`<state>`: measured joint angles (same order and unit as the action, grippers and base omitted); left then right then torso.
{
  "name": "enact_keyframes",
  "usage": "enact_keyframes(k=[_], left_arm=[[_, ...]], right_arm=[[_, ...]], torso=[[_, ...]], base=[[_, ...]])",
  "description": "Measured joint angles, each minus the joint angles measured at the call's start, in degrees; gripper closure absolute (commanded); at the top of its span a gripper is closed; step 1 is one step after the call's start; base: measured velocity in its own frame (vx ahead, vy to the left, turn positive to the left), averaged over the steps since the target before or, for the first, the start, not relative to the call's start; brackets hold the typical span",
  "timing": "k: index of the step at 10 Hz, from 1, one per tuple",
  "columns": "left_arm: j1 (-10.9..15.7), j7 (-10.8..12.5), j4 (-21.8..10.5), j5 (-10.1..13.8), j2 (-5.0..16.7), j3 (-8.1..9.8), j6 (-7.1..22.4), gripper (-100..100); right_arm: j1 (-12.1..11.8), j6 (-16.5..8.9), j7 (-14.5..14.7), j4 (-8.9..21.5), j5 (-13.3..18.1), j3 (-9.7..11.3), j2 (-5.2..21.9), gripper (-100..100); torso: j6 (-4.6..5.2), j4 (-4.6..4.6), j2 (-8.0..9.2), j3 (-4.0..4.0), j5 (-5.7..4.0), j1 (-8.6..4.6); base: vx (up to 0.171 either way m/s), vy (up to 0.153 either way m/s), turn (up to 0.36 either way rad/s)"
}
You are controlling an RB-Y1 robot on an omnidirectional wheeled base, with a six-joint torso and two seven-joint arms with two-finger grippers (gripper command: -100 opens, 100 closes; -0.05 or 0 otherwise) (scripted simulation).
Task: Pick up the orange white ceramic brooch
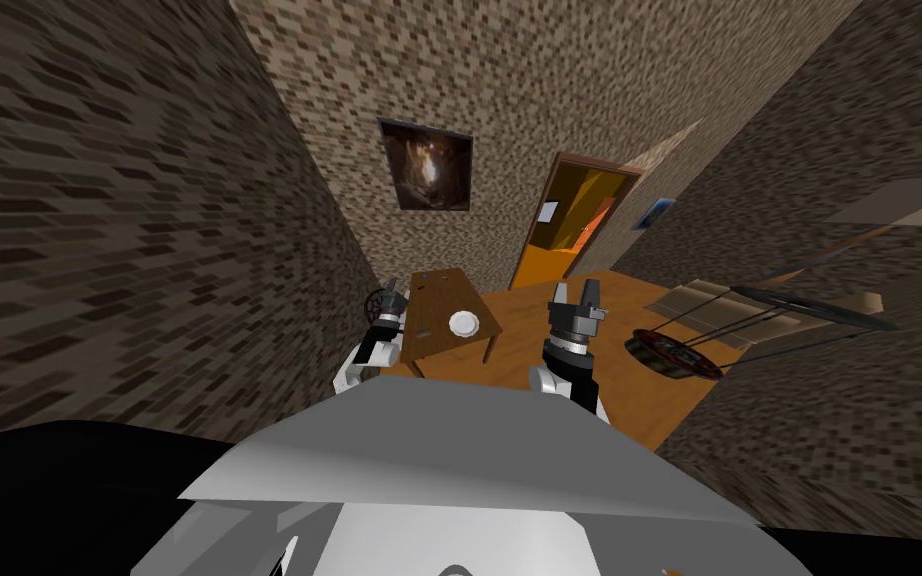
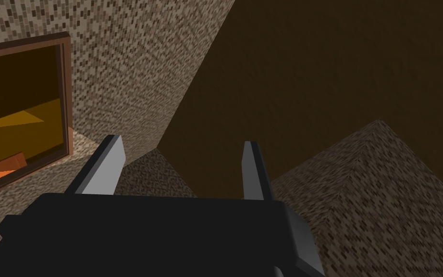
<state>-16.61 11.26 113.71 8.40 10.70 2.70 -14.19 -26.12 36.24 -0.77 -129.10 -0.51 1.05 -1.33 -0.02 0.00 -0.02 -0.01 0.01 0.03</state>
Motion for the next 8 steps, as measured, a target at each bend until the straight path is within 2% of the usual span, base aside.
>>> enact_keyframes(k=[4,8], left_arm=[[0.0,0.0,0.0,0.0,0.0,0.00,0.0,-100],[3.0,-0.1,-5.1,1.2,0.7,-0.17,4.3,-100]], right_arm=[[0.0,0.0,0.0,0.0,0.0,0.0,0.0,0],[0.0,0.0,0.0,0.0,0.0,0.0,0.0,0]], torso=[[0.00,0.01,0.04,0.03,-0.01,-0.05],[0.02,0.02,0.09,0.05,-0.03,-0.12]], base=[[-0.010,-0.011,-0.033],[-0.026,-0.029,-0.089]])
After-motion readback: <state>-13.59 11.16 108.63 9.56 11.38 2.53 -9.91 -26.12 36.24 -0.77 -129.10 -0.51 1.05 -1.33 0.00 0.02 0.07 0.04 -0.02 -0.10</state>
